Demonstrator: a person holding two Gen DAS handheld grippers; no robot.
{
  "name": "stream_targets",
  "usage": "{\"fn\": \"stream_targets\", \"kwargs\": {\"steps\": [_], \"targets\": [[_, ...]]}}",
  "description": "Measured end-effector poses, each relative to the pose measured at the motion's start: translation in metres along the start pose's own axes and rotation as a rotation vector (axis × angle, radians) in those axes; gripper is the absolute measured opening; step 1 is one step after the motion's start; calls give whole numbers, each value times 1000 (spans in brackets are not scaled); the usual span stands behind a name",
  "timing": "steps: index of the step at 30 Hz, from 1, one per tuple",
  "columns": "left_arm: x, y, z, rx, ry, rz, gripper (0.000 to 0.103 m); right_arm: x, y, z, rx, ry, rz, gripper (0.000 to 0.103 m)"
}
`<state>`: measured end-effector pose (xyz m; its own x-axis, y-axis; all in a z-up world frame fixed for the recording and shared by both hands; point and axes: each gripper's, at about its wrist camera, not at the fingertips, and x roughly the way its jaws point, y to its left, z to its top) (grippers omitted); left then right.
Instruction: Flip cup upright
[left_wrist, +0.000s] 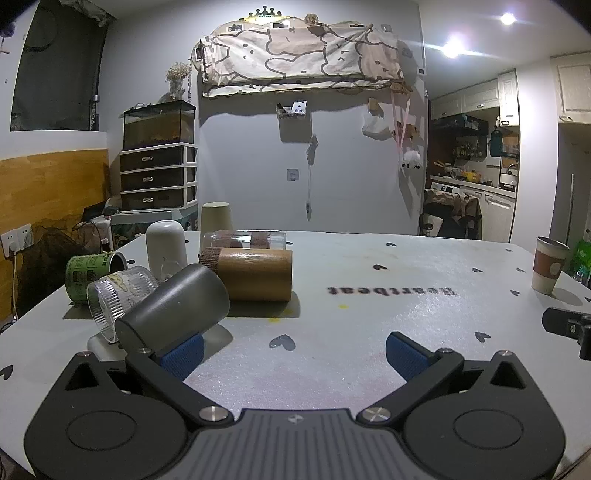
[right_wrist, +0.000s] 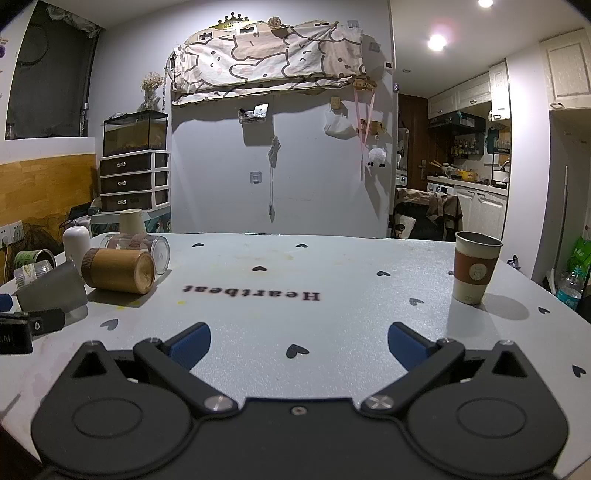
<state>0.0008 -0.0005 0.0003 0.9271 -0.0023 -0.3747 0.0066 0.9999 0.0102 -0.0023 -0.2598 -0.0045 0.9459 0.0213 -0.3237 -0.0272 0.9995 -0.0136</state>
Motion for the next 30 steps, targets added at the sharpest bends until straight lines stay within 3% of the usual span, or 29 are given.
{"fn": "stream_targets", "kwargs": {"steps": [30], "targets": [[2,0,-2,-2,-1,-2,103,0,1,-2,-4,2,1,103]]}}
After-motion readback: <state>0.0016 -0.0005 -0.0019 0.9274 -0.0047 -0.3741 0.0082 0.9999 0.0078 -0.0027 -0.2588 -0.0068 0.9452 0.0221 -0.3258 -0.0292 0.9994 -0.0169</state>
